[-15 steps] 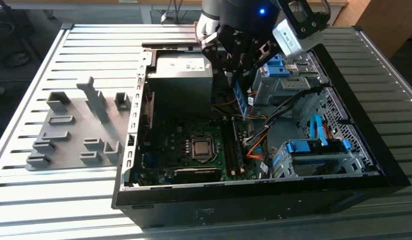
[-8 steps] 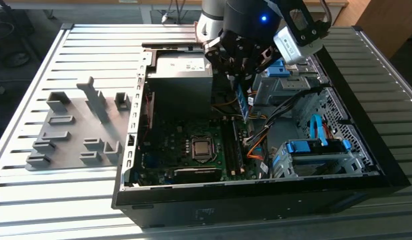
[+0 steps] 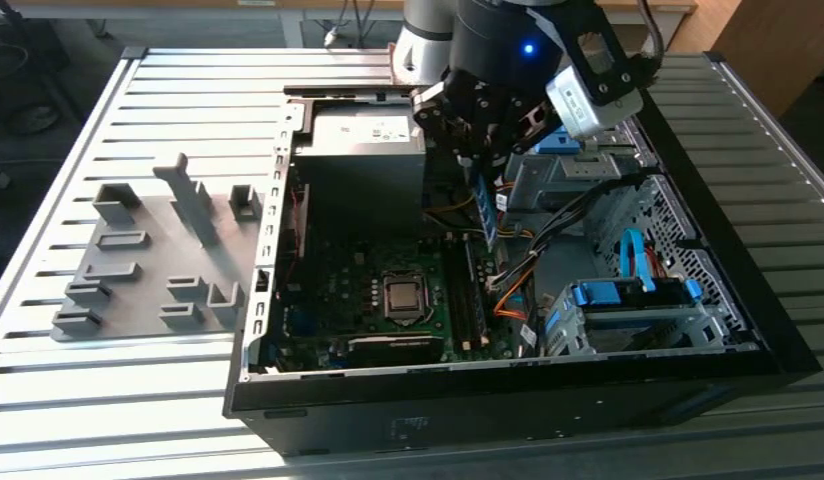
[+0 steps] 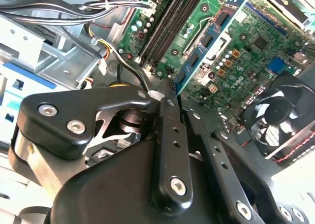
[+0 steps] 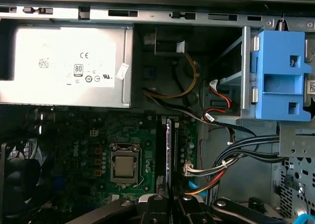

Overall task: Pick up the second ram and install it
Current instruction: 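Insert the second ram into the second slot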

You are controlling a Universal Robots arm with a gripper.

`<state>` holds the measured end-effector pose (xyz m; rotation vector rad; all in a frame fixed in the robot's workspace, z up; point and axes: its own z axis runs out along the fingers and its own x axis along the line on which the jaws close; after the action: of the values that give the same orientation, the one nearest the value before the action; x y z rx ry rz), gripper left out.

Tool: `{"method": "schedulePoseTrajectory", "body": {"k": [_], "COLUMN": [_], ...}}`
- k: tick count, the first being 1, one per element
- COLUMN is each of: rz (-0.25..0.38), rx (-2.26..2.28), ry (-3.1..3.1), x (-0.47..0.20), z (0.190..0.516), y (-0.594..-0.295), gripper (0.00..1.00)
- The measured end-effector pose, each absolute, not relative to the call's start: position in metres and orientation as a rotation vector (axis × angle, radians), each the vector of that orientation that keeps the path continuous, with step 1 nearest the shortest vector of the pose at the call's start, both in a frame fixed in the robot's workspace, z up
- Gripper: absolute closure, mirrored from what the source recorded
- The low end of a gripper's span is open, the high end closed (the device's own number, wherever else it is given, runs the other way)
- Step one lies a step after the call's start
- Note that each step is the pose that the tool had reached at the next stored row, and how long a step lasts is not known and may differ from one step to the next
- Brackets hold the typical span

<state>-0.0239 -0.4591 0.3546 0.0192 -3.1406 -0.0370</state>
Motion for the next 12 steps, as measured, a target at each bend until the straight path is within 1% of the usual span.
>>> {"method": "schedulePoseTrajectory", "body": {"k": [12], "rz": [-0.037], "rx": [0.018], "ry": [-3.141], "x": [-0.02], "z": [0.34], "y": [-0.459], "gripper": [0.86]}}
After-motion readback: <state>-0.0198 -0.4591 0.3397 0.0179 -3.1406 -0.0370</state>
